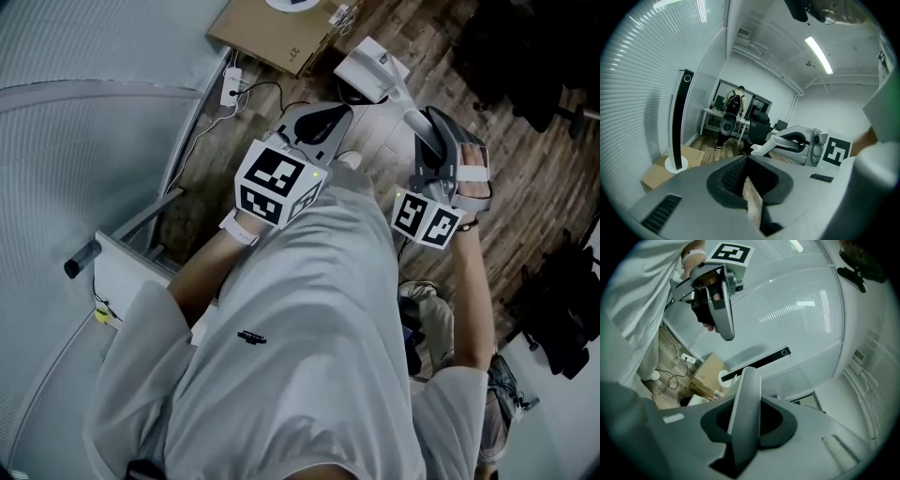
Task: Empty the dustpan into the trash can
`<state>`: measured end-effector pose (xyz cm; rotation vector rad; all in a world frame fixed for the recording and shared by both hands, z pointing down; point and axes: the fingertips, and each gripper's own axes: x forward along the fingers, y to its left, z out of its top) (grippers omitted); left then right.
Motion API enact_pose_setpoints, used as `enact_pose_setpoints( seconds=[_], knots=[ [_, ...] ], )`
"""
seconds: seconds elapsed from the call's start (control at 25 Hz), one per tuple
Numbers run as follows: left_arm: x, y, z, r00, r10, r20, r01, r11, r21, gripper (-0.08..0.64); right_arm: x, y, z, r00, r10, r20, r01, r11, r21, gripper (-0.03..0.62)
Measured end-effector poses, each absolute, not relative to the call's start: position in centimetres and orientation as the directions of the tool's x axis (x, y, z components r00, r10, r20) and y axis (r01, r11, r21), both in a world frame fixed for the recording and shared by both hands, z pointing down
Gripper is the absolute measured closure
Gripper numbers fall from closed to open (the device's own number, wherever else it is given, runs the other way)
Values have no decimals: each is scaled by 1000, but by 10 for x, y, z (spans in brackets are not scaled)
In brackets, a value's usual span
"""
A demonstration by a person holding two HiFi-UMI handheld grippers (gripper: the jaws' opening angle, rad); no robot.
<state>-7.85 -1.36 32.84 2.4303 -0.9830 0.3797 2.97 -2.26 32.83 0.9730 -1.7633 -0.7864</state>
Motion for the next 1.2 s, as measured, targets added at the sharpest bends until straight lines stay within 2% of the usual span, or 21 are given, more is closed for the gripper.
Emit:
enact_pose_setpoints(
  seconds=[0.4, 0.6, 0.72, 0.84, 0.96, 1.08, 1.2],
  knots=[
    [-76, 2, 346, 787, -441, 432, -597, -720, 354, 554, 8, -14, 330, -191, -889, 416, -255, 455, 853, 514],
    [-55, 1, 354, 870, -340, 357, -489, -689, 535, 552, 7, -7, 333, -174, -895, 411, -255, 444, 859, 514],
    [-50, -4, 354, 883, -330, 333, -467, -689, 554, 526, 10, -5, 334, -168, -896, 412, -254, 443, 860, 514],
    [-44, -7, 353, 887, -314, 339, -449, -757, 474, 467, 14, -4, 335, -164, -895, 414, -255, 444, 859, 514],
    [-35, -7, 359, 879, -280, 386, -412, -855, 316, 397, 16, -3, 337, -164, -894, 418, -256, 448, 857, 514],
    [-27, -10, 368, 854, -266, 446, -360, -922, 139, 354, 19, -4, 338, -162, -892, 422, -257, 451, 855, 512],
    [-15, -15, 368, 853, -250, 458, -298, -954, 34, 337, 23, -4, 337, -162, -891, 425, -259, 454, 853, 512]
  ],
)
